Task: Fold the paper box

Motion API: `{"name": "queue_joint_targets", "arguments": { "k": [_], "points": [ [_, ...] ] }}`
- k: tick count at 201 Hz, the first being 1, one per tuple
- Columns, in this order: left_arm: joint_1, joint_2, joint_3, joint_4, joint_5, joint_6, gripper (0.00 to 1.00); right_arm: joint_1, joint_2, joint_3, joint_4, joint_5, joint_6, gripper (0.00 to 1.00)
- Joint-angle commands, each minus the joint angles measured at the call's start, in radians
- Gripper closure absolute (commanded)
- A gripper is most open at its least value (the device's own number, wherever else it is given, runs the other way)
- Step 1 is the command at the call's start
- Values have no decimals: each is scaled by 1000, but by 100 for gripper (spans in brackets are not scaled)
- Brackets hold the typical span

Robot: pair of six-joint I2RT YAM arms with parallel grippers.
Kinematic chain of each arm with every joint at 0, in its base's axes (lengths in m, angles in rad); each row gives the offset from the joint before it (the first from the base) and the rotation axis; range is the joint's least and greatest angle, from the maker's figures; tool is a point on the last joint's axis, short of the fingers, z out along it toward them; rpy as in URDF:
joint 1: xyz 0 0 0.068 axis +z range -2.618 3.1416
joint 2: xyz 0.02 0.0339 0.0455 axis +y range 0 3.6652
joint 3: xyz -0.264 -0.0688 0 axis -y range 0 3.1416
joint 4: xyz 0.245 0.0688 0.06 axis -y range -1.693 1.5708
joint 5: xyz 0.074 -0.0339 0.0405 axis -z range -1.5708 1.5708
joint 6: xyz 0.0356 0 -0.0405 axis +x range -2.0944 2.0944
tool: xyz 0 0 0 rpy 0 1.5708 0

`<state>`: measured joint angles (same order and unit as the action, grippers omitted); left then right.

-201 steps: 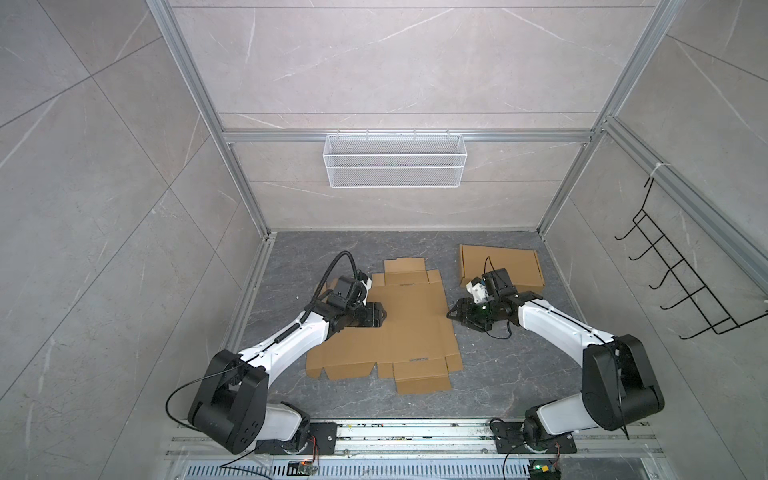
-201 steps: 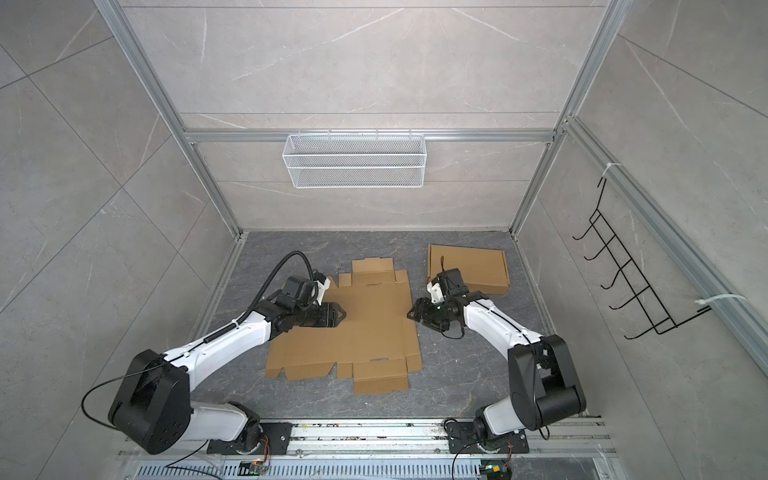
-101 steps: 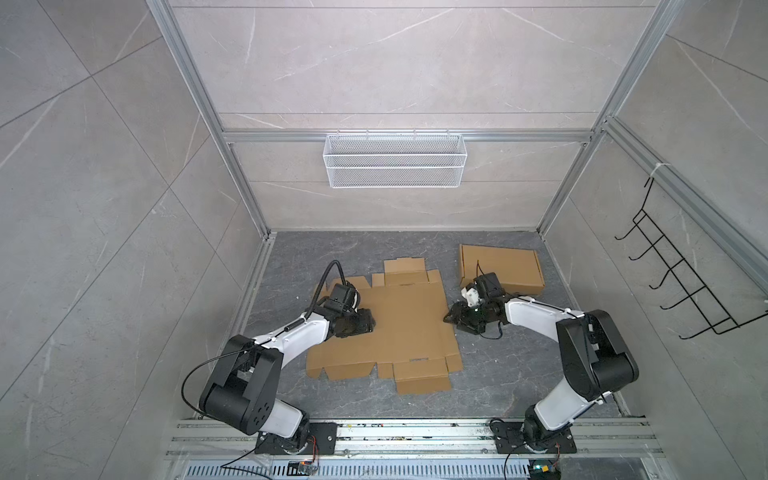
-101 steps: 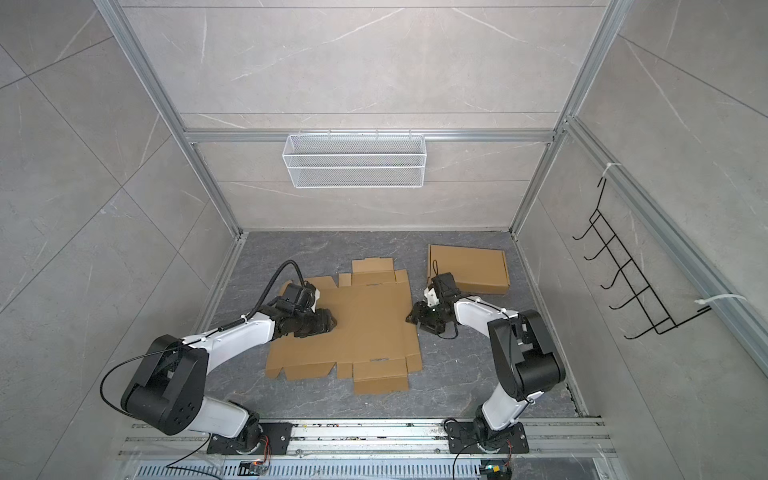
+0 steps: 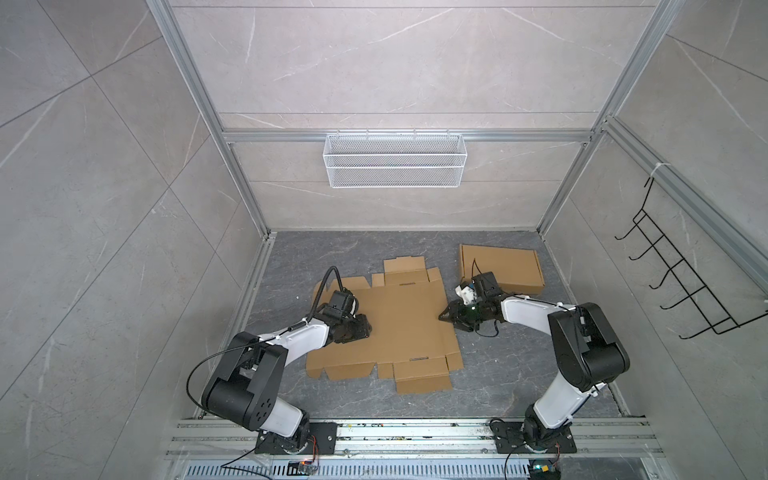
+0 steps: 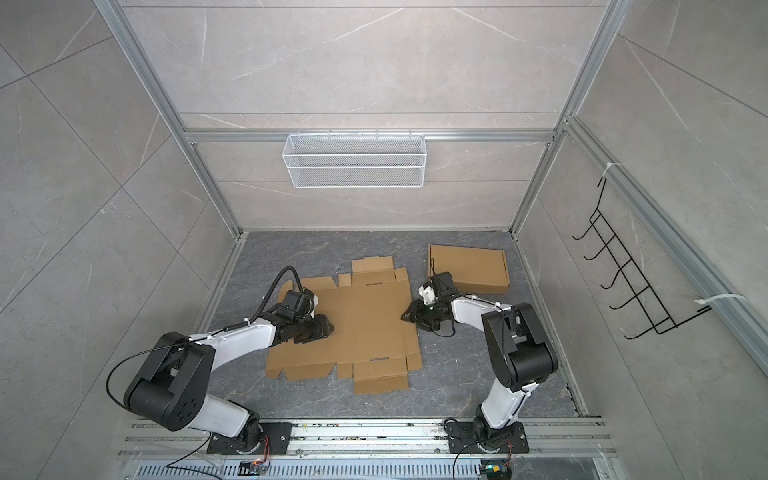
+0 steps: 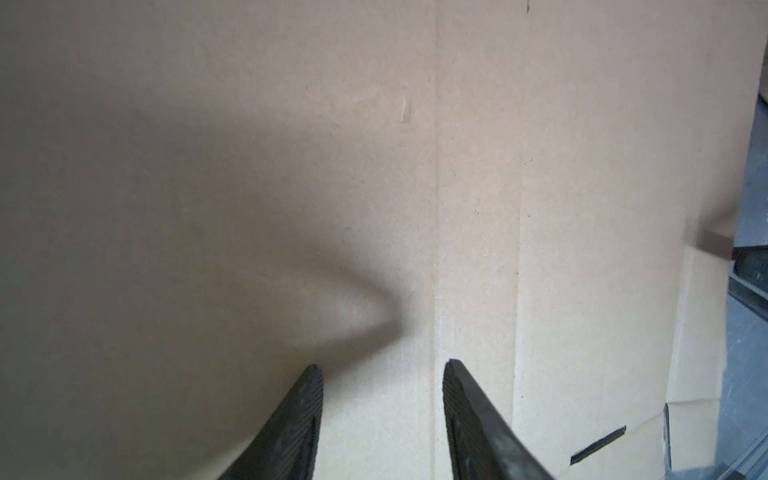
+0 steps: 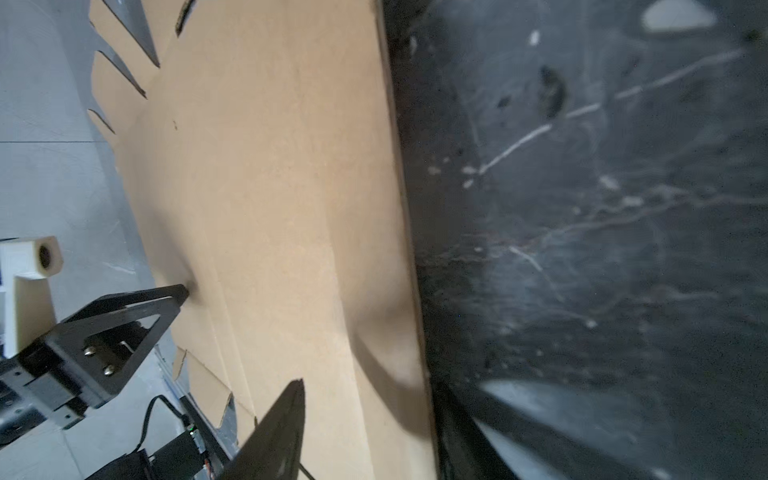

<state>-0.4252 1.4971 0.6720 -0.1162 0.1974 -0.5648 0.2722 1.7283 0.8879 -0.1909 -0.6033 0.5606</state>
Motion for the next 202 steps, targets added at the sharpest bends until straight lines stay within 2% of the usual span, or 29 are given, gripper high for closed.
{"name": "queue_joint_targets", "arguments": {
  "k": [1, 41, 77, 142, 162, 184, 202],
  "points": [
    [2, 4, -32, 13, 17, -17, 51, 0, -28, 0, 33, -102, 22, 55],
    [1, 3, -41, 29, 21, -23, 54, 6, -81, 37, -55, -75, -1, 64],
    [2, 19, -41, 46, 35, -29, 55, 35, -35, 97, -155, 65, -54, 68],
    [3, 10, -46, 40, 50, -26, 57, 140, 54, 207, -218, 278, -111, 84],
    [2, -13, -42, 21, 65, -27, 58, 170, 71, 253, -286, 360, -163, 89],
    [2, -71, -29, -33, 62, -11, 58, 203, 73, 310, -395, 512, -231, 92],
    [2, -116, -11, -81, 51, 2, 58, 209, 64, 327, -430, 550, -264, 94]
  ]
}}
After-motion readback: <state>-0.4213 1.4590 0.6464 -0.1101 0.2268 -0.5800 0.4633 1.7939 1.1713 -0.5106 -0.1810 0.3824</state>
